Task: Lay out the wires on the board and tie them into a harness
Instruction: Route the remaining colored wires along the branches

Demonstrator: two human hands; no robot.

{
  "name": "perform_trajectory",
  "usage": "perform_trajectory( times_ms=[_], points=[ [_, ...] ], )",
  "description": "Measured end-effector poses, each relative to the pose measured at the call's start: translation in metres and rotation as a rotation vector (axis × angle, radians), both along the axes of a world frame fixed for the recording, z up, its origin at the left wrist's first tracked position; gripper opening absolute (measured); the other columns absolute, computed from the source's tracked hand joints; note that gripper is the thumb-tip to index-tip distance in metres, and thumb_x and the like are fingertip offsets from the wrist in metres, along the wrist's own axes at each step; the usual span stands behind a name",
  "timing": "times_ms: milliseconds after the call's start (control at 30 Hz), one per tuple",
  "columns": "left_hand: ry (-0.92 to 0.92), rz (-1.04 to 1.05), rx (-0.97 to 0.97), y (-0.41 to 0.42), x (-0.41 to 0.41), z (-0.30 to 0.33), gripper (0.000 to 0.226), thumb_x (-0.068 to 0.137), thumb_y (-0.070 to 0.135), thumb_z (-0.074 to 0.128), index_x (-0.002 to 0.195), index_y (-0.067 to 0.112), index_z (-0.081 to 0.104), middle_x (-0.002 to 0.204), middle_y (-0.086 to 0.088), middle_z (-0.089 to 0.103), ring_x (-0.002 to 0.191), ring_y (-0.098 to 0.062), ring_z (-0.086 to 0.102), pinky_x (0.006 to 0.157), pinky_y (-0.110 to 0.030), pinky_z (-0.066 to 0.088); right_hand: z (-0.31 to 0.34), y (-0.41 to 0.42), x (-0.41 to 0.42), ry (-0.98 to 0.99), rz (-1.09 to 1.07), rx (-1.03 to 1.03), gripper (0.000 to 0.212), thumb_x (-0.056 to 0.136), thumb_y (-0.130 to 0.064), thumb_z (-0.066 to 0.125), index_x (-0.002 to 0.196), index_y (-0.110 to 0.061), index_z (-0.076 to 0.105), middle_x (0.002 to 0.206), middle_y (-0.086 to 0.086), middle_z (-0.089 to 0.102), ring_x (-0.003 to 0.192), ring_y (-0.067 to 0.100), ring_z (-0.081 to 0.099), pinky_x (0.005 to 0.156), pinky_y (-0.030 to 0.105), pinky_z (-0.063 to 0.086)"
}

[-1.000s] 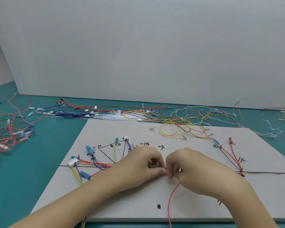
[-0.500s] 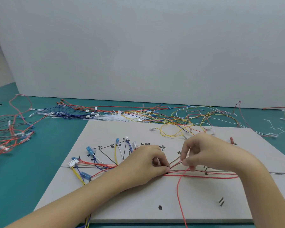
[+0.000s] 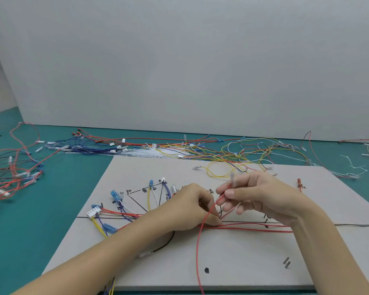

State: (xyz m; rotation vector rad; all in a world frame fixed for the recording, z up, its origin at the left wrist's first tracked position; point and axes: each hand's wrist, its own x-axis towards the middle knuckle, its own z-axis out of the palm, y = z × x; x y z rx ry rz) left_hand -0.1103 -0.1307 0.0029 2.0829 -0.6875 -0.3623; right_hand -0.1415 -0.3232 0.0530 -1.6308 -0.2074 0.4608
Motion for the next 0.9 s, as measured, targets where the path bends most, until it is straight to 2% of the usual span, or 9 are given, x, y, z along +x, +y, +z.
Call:
perform_trajectory(
  times_ms=[67,200,300,433,567,600,667,733,900],
  points=[
    [-0.034,0.007,-0.010,0.002,0.000,-0.002,0.008,0.074,0.019,0.082,0.071,0.017,0.075,0.053,0.014,0.057,0.051,-0.001,0.047,0.053,-0.014,0.035,-0.003,0.002,0.003,-0.038,-0.074,-0.011,0.013,0.076,-0.010,0.069,0.084,-0.004,0.076,0.087,0.020,0.072,0.067,0.018,0.070,0.052,0.021,0.053],
    [-0.084,0.010,-0.018,0.003,0.000,-0.004,0.009,0.073,0.022,0.084,0.072,0.019,0.076,0.060,0.013,0.062,0.055,0.001,0.052,0.056,-0.013,0.040,-0.014,0.006,0.011,-0.128,-0.270,-0.087,0.008,0.088,-0.001,0.064,0.088,0.000,0.072,0.075,0.012,0.071,0.058,0.013,0.063,0.049,0.020,0.051],
    [-0.115,0.013,-0.020,0.003,0.001,-0.006,0.011,0.072,0.024,0.085,0.070,0.021,0.074,0.063,0.011,0.065,0.056,0.001,0.056,0.056,-0.013,0.043,-0.023,0.011,0.015,-0.156,-0.385,-0.119,0.006,0.088,0.000,0.065,0.085,0.000,0.071,0.074,0.010,0.068,0.055,0.011,0.061,0.046,0.021,0.052],
    [-0.138,0.086,-0.018,0.003,-0.001,-0.008,0.018,0.069,0.029,0.087,0.078,0.021,0.073,0.074,0.005,0.069,0.060,-0.001,0.057,0.061,-0.018,0.048,-0.031,0.013,0.021,-0.164,-0.431,-0.148,0.006,0.087,-0.002,0.067,0.082,0.002,0.068,0.072,0.011,0.064,0.053,0.011,0.059,0.043,0.022,0.050],
    [-0.126,0.237,-0.105,0.005,0.000,-0.007,0.028,0.074,0.043,0.080,0.093,0.024,0.071,0.077,0.007,0.068,0.060,-0.003,0.060,0.059,-0.017,0.047,-0.036,0.015,0.024,-0.204,-0.439,-0.203,0.009,0.088,-0.003,0.066,0.080,-0.001,0.068,0.067,0.007,0.063,0.049,0.008,0.056,0.039,0.020,0.044],
    [-0.139,0.269,-0.146,0.006,0.002,-0.006,0.025,0.078,0.041,0.077,0.095,0.023,0.072,0.078,0.005,0.069,0.059,-0.004,0.062,0.059,-0.018,0.048,-0.037,0.017,0.025,-0.217,-0.438,-0.222,0.010,0.088,-0.003,0.066,0.078,-0.003,0.068,0.066,0.006,0.063,0.049,0.008,0.055,0.038,0.020,0.043],
    [-0.191,0.308,-0.215,0.009,0.007,-0.002,0.009,0.087,0.025,0.070,0.091,0.017,0.074,0.072,0.002,0.069,0.057,-0.008,0.065,0.060,-0.020,0.051,-0.038,0.019,0.026,-0.234,-0.442,-0.246,0.014,0.088,-0.005,0.066,0.074,-0.005,0.068,0.065,0.004,0.064,0.049,0.008,0.054,0.038,0.020,0.040],
    [-0.249,0.330,-0.212,0.014,0.010,0.000,0.009,0.088,0.011,0.066,0.086,0.013,0.075,0.068,0.003,0.070,0.056,-0.008,0.066,0.061,-0.019,0.052,-0.039,0.021,0.027,-0.243,-0.446,-0.260,0.018,0.088,-0.008,0.068,0.070,-0.007,0.067,0.063,0.002,0.064,0.048,0.008,0.053,0.037,0.020,0.039],
    [-0.289,0.301,-0.142,0.023,0.017,0.001,0.010,0.087,0.010,0.067,0.085,0.016,0.075,0.069,0.006,0.070,0.059,0.002,0.059,0.058,-0.009,0.042,-0.039,0.026,0.028,-0.241,-0.434,-0.293,0.020,0.087,-0.011,0.070,0.068,-0.007,0.065,0.058,0.002,0.063,0.043,0.009,0.052,0.034,0.020,0.037]
  ],
)
